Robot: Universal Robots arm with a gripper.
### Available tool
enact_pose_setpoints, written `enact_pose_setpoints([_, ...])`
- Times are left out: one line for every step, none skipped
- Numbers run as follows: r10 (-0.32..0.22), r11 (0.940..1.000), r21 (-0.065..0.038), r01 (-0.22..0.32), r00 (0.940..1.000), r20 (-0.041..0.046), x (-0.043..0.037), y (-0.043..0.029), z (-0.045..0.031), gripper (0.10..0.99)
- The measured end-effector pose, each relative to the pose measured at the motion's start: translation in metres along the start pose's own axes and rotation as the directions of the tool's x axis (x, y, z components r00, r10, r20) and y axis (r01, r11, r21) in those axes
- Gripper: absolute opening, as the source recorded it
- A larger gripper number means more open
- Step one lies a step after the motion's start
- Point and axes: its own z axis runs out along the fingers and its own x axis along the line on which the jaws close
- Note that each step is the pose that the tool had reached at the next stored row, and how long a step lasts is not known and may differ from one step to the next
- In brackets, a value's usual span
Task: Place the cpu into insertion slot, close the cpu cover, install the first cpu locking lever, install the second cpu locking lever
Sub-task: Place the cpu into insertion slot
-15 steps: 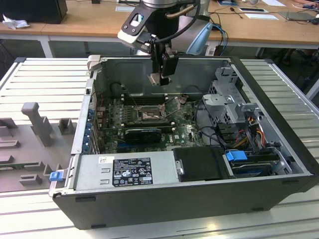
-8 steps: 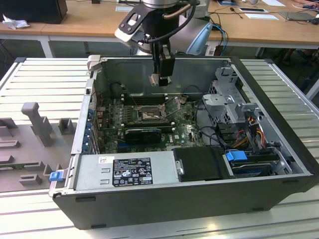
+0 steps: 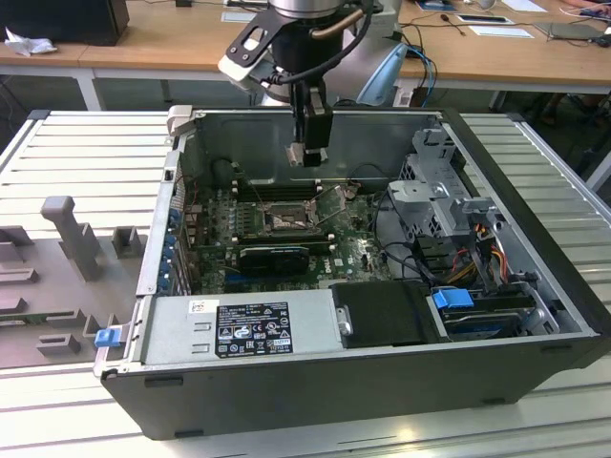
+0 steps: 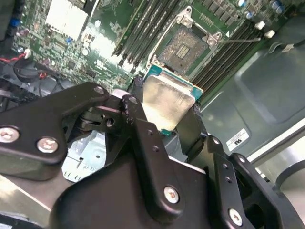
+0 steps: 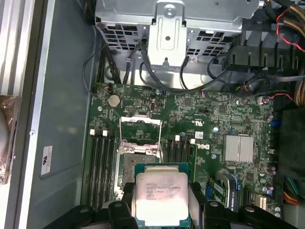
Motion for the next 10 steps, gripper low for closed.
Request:
enact_pose_setpoints([0.022, 0.9998, 0.0, -0.022, 0.9998, 0.0015, 0.0001, -0.0002, 0.0032, 0.525])
enact_pose_setpoints([0.049, 0.9988, -0.001, -0.049, 0.9988, 0.004, 0.0, -0.0004, 0.0058, 0.525])
enact_pose_setpoints([0.066, 0.9978, -0.001, -0.066, 0.9978, 0.0056, 0.0, -0.0006, 0.0076, 0.525])
enact_pose_setpoints([0.083, 0.9966, -0.001, -0.083, 0.9965, 0.007, 0.0, -0.0008, 0.01, 0.525])
enact_pose_setpoints([0.086, 0.9963, 0.001, -0.086, 0.9962, 0.0075, 0.0001, -0.001, 0.0114, 0.525])
enact_pose_setpoints([0.088, 0.9961, 0.003, -0.088, 0.9961, 0.0076, 0.0002, -0.0011, 0.0125, 0.525])
enact_pose_setpoints([0.089, 0.996, 0.005, -0.089, 0.996, 0.0077, 0.0004, -0.0012, 0.0134, 0.525])
enact_pose_setpoints([0.091, 0.9958, 0.005, -0.092, 0.9958, 0.0079, 0.0004, -0.0012, 0.014, 0.525])
enact_pose_setpoints([0.095, 0.9954, 0.006, -0.095, 0.9954, 0.0082, 0.0004, -0.0011, 0.0144, 0.525])
enact_pose_setpoints([0.1, 0.995, 0.006, -0.1, 0.9949, 0.0086, 0.0004, -0.0012, 0.0147, 0.525])
